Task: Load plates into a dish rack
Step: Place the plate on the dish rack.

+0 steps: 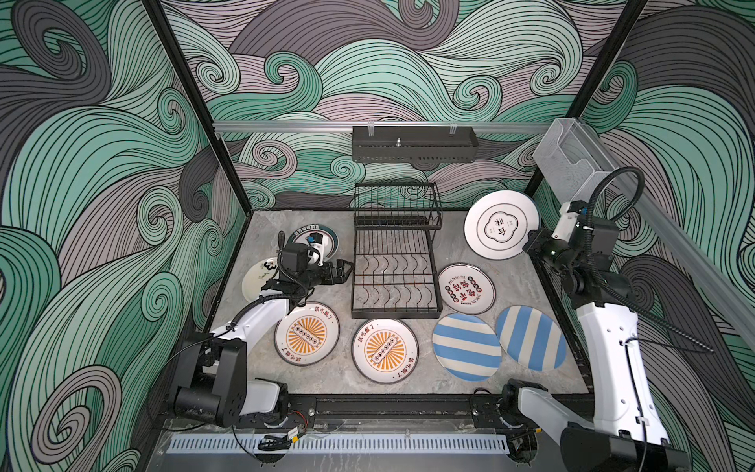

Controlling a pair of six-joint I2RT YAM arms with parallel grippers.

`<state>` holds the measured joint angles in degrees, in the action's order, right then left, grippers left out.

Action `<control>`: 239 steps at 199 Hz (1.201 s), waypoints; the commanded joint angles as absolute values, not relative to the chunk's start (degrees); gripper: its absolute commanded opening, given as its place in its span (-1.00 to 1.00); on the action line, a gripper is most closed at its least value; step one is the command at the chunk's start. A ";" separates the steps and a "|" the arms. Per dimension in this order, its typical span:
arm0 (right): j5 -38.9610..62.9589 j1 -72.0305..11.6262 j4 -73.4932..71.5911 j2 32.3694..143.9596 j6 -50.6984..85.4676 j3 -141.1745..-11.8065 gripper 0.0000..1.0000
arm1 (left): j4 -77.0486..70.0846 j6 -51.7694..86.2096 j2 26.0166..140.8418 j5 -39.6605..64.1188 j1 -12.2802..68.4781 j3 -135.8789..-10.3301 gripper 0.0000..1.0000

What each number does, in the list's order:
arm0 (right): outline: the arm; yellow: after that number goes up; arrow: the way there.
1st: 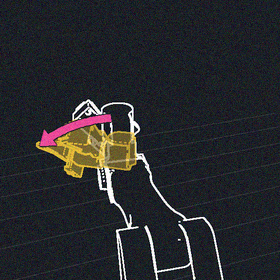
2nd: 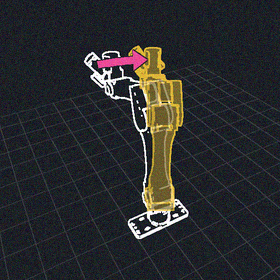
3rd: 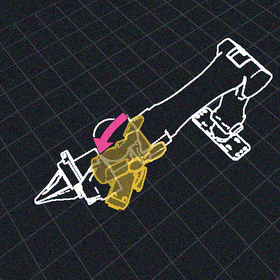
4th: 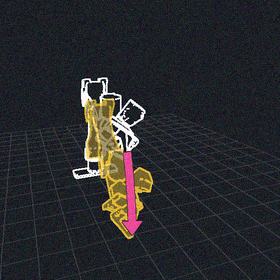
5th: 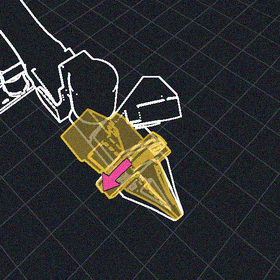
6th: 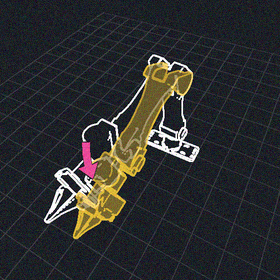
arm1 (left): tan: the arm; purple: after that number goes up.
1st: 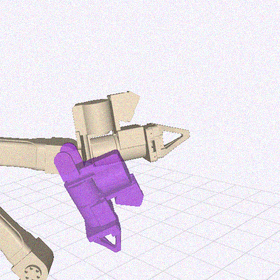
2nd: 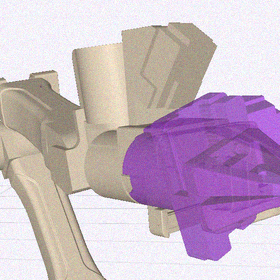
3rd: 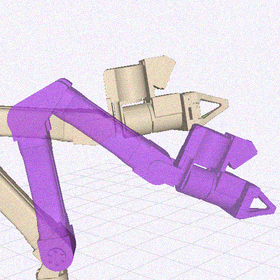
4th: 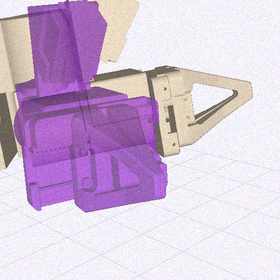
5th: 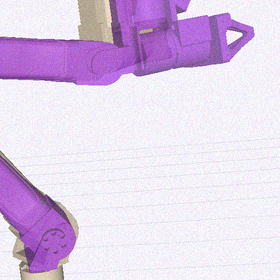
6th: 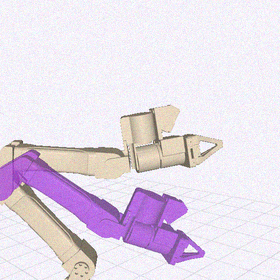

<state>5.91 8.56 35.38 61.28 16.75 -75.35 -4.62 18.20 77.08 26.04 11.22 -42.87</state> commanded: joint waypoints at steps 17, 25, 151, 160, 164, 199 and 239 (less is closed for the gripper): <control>-1.17 3.47 38.50 63.91 13.91 -83.89 -1.00 | -2.45 17.24 77.09 24.53 12.47 -43.20 0.97; -2.22 2.27 39.27 64.86 13.43 -85.64 -1.00 | -2.54 17.38 77.24 24.67 12.71 -43.30 0.97; -28.45 -19.51 43.77 83.77 4.72 -109.04 -1.00 | 0.76 18.37 71.01 21.99 15.18 -40.18 0.97; -29.99 -20.68 44.61 85.10 3.87 -110.94 -1.00 | 0.91 18.37 70.71 21.63 15.25 -40.03 0.97; -30.78 -21.23 44.88 85.71 3.53 -111.69 -1.00 | 0.90 18.37 70.67 21.62 15.25 -39.94 0.97; -35.68 -24.95 46.96 90.88 1.13 -118.39 -1.00 | 1.15 18.39 70.93 22.02 15.63 -39.74 0.97; -41.12 -28.35 50.65 97.24 -1.46 -127.09 -1.00 | 2.37 17.53 70.27 20.84 16.55 -39.08 0.97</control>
